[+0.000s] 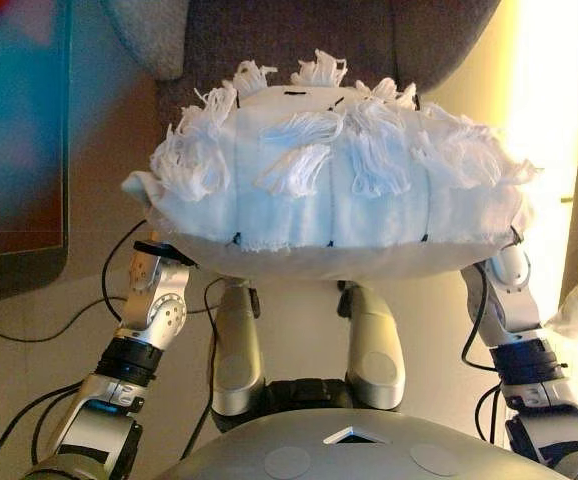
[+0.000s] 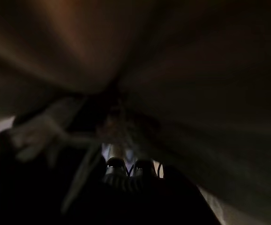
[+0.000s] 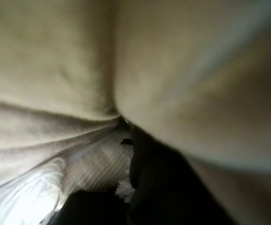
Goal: Pick up the cushion and take it to the sofa
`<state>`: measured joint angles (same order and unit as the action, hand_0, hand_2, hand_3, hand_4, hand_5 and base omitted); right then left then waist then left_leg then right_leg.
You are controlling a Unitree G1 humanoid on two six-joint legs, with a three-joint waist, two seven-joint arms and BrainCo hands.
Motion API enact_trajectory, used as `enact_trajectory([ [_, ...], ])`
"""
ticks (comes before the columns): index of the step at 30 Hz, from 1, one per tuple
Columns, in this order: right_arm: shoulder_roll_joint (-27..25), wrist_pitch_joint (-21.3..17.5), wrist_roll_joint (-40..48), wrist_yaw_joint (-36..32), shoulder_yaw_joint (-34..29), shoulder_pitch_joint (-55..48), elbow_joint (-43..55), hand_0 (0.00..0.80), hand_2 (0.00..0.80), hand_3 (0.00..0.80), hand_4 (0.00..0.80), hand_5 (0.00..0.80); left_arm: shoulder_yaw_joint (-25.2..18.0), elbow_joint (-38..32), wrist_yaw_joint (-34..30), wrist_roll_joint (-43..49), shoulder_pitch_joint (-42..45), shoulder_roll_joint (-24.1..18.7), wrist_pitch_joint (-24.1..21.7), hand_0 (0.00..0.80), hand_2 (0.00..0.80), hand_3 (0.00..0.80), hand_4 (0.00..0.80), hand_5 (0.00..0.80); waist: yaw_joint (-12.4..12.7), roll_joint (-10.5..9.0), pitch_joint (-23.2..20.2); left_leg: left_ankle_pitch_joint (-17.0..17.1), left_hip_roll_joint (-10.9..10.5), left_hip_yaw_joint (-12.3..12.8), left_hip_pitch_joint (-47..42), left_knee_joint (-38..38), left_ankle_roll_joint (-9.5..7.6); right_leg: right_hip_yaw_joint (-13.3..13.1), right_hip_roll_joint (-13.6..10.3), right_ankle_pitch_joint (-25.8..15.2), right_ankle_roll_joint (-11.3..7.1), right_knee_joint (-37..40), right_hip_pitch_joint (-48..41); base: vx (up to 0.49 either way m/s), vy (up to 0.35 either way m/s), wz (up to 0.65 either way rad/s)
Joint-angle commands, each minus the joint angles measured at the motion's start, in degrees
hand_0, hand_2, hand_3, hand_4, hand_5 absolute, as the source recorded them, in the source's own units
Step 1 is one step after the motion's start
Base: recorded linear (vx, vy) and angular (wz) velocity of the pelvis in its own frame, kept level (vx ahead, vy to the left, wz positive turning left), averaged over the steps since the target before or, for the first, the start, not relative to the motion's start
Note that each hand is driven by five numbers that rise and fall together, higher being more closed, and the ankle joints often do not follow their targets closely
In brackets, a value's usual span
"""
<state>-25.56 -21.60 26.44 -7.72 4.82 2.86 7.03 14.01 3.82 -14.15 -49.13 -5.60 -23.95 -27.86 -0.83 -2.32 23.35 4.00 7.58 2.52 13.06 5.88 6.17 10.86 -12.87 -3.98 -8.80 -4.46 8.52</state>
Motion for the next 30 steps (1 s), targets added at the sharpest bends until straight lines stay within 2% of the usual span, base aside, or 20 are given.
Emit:
enact_trajectory([
  [1, 0.3, -5.0, -1.8, -1.7, 4.8, 1.8, 9.7, 0.800, 0.800, 0.800, 0.800, 0.800, 7.1, -12.0, -3.3, 2.4, -0.8, 4.0, -3.2, 0.800, 0.800, 0.800, 0.800, 0.800, 0.2, 1.30, -13.9, -5.5, 0.4, 1.2, -8.9, -5.3, -2.69, -1.5, 0.5, 6.0, -0.69, -0.4, -4.7, 0.152, -0.068, 0.42],
  [3, 0.2, -4.5, -1.3, -2.5, 4.8, 1.4, 10.5, 0.800, 0.800, 0.800, 0.800, 0.800, 7.0, -12.6, -2.7, 2.0, -0.1, 4.3, -4.2, 0.800, 0.800, 0.800, 0.800, 0.800, 0.3, 1.29, -15.4, -5.4, 1.0, 1.5, -11.8, -7.0, -2.43, -0.7, 1.0, 6.5, -0.40, 0.5, -7.2, 0.108, -0.089, 0.24],
  [4, -0.1, -3.2, -1.3, -2.5, 4.7, 1.2, 11.5, 0.800, 0.800, 0.800, 0.800, 0.800, 6.8, -13.5, -1.5, 1.5, 0.6, 4.5, -3.6, 0.800, 0.800, 0.800, 0.800, 0.800, 0.5, 1.24, -16.7, -5.4, 1.5, 1.7, -14.0, -8.2, -2.14, 0.3, 1.2, 6.7, -0.29, 1.4, -9.4, 0.100, -0.113, 0.13],
  [7, -0.6, -1.1, -1.4, -2.2, 4.6, 0.2, 13.0, 0.800, 0.800, 0.800, 0.800, 0.800, 5.9, -14.6, -1.4, 1.2, 2.3, 4.7, -0.5, 0.800, 0.800, 0.800, 0.800, 0.800, 0.5, 1.24, -18.4, -5.2, 2.4, 2.1, -17.6, -10.6, -1.64, 1.0, 2.1, 7.3, 0.19, 3.0, -12.5, 0.065, -0.137, -0.02],
  [11, 0.1, 0.0, -0.4, -1.1, 5.1, -1.6, 13.5, 0.800, 0.800, 0.800, 0.800, 0.800, 5.7, -14.5, -2.0, 1.2, 4.1, 3.7, 1.5, 0.800, 0.800, 0.800, 0.800, 0.800, -0.2, 1.57, -19.4, -5.1, 3.7, 1.4, -18.3, -10.9, -1.08, 0.4, 4.3, 9.1, 1.70, 2.5, -13.8, 0.000, -0.191, -0.08],
  [15, -0.5, -0.1, -0.7, -0.7, 5.9, -1.8, 13.6, 0.800, 0.800, 0.800, 0.800, 0.800, 4.7, -13.9, -3.0, -1.0, 4.0, 2.3, 1.0, 0.800, 0.800, 0.800, 0.800, 0.800, -0.6, 2.14, -18.6, -2.4, 5.9, 1.1, -16.5, -10.9, 0.55, -0.1, 7.1, 10.7, 3.85, 1.9, -13.3, -0.100, -0.243, 0.01],
  [16, -0.5, 0.0, -0.7, -0.7, 5.9, -1.8, 13.6, 0.800, 0.800, 0.800, 0.800, 0.800, 4.7, -13.9, -3.0, -1.0, 4.0, 2.3, 0.9, 0.800, 0.800, 0.800, 0.800, 0.800, -0.6, 2.16, -18.5, -2.3, 6.0, 1.1, -16.5, -10.9, 0.60, -0.1, 7.1, 10.7, 3.90, 1.9, -13.3, -0.100, -0.241, 0.04],
  [18, -1.1, 0.4, -1.1, -0.4, 6.5, -0.4, 12.4, 0.800, 0.800, 0.800, 0.800, 0.800, 4.2, -13.5, -3.0, -2.6, 4.0, 2.3, -0.4, 0.800, 0.800, 0.800, 0.800, 0.800, -0.5, 1.93, -17.4, -0.8, 8.0, 1.8, -16.6, -10.9, 1.36, -1.4, 8.6, 11.0, 5.11, 1.6, -12.7, -0.078, -0.289, 0.00],
  [20, -1.6, 0.5, -1.1, -0.7, 6.7, -0.2, 11.9, 0.800, 0.800, 0.800, 0.800, 0.800, 3.5, -13.8, -3.3, -3.1, 5.2, 2.8, -0.7, 0.800, 0.800, 0.800, 0.800, 0.800, -0.2, 0.99, -16.6, -1.3, 8.4, 3.2, -16.2, -7.2, 1.04, -2.0, 8.8, 10.4, 5.78, 1.6, -12.8, -0.043, -0.275, 0.01],
  [22, -2.3, 0.1, -0.7, -0.4, 6.1, -1.1, 12.2, 0.800, 0.800, 0.800, 0.800, 0.800, 3.7, -14.4, -3.8, -3.2, 6.4, 3.4, -0.4, 0.800, 0.800, 0.800, 0.800, 0.800, -0.6, -0.11, -15.4, -0.2, 9.2, 7.4, -12.1, 3.7, 0.75, -1.1, 9.2, 9.8, 6.94, 2.3, -13.7, -0.033, -0.300, -0.09],
  [23, -2.7, -0.4, 0.0, -0.3, 5.9, -1.5, 12.3, 0.800, 0.800, 0.800, 0.800, 0.800, 3.9, -14.5, -4.1, -2.6, 6.6, 3.6, -0.3, 0.800, 0.800, 0.800, 0.800, 0.800, -0.7, -0.43, -14.9, -0.5, 9.1, 7.8, -10.4, 7.5, 0.49, -0.8, 9.3, 9.6, 7.34, 2.6, -14.2, 0.018, -0.279, -0.03],
  [24, -2.9, -1.0, 0.9, -0.6, 5.9, -1.9, 12.2, 0.800, 0.800, 0.800, 0.800, 0.800, 4.2, -14.7, -4.1, -1.5, 6.9, 3.9, -0.5, 0.800, 0.800, 0.800, 0.800, 0.800, -0.5, -0.87, -14.1, -3.0, 7.2, 6.6, -9.4, 11.3, -0.49, -0.6, 9.1, 9.5, 7.32, 2.9, -14.9, 0.053, -0.205, 0.13],
  [26, -2.7, -1.2, 0.5, -1.2, 6.7, -1.7, 11.7, 0.800, 0.800, 0.800, 0.800, 0.800, 4.1, -15.1, -2.9, -0.9, 7.5, 4.1, -0.9, 0.800, 0.800, 0.800, 0.800, 0.800, 0.3, -0.41, -13.6, -5.8, 2.4, 3.5, -9.1, 12.0, -1.89, -1.5, 9.2, 10.1, 7.03, 1.9, -14.9, 0.106, -0.094, 0.08],
  [28, -2.2, -1.0, -0.5, -0.9, 7.7, -1.5, 11.5, 0.800, 0.800, 0.800, 0.800, 0.800, 3.2, -15.7, -2.3, -0.8, 7.9, 4.0, -0.7, 0.800, 0.800, 0.800, 0.800, 0.800, 1.1, 0.68, -13.1, -6.5, -1.6, 1.4, -8.6, 10.2, -2.73, -2.7, 10.2, 11.1, 7.12, 0.4, -14.8, 0.152, -0.038, -0.24],
  [30, -1.4, -1.1, -1.8, 0.2, 8.7, -1.4, 11.3, 0.800, 0.800, 0.800, 0.800, 0.800, 3.1, -15.6, -2.1, -0.6, 8.2, 4.1, -0.9, 0.800, 0.800, 0.800, 0.800, 0.800, 1.8, 1.66, -12.5, -5.4, -3.8, 1.1, -7.8, 7.4, -2.75, -3.2, 11.5, 11.9, 7.17, -0.2, -15.4, 0.190, -0.026, -0.51],
])
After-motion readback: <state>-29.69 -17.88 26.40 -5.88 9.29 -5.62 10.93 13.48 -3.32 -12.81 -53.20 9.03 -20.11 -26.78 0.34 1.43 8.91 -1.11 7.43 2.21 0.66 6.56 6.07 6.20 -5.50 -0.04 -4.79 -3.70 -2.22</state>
